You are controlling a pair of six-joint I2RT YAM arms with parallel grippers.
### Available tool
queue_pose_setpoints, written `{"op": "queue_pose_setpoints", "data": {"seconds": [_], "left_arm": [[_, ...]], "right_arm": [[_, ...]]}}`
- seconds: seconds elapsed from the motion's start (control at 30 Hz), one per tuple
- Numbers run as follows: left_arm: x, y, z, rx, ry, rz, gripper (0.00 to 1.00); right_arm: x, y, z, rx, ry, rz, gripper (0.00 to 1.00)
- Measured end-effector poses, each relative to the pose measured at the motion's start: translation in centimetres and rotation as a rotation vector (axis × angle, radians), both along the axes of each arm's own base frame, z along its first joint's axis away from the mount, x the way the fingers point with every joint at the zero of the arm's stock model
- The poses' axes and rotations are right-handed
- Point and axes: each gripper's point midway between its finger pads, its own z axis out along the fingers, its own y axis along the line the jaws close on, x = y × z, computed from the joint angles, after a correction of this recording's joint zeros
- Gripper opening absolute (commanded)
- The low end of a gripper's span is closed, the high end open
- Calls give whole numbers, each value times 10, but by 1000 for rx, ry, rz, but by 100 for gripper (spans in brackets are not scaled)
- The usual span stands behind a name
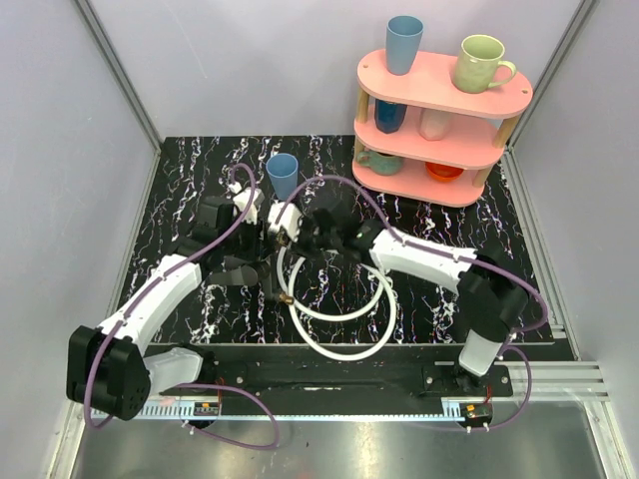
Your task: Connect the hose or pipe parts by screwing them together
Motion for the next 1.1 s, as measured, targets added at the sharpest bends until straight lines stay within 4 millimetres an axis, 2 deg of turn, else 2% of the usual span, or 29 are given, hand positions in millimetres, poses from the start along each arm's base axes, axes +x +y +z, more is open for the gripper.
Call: {"op": "queue_pose_setpoints", "data": {"seconds": [0.23,0.33,0.4,0.43,0.5,0.63,0.67,0.73,0.77,0.8,0.93,1.1], "left_arm": [[4,5,14,24,-95,34,0],[3,9,17,29,-136,50,0],[1,11,19,32,-152,56,0],[0,12,20,32,-159,57,0],[1,12,23,32,-174,59,0],[3,9,27,29,-201,46,0],[1,5,26,23,-196,28,0],[-6,-5,26,-4,-178,-15,0],[-8,-9,25,-14,-171,-32,0],[-10,-12,25,-21,-164,-47,0],[-10,-17,24,-35,-146,-66,0],[-8,-18,23,-41,-120,-71,0]], "right_arm": [[-6,8,7,277,631,25,0],[-11,12,7,390,849,37,0],[-14,14,8,464,982,47,9],[-15,14,8,502,1053,50,21],[-15,14,9,576,1175,70,27],[-13,7,13,648,1379,96,57],[-13,4,15,665,1384,101,63],[-13,-3,23,692,1354,121,69],[-14,-6,26,695,1329,126,95],[-15,-9,30,694,1302,128,100],[-15,-17,55,675,1123,122,100],[-2,-32,88,643,758,37,100]]}}
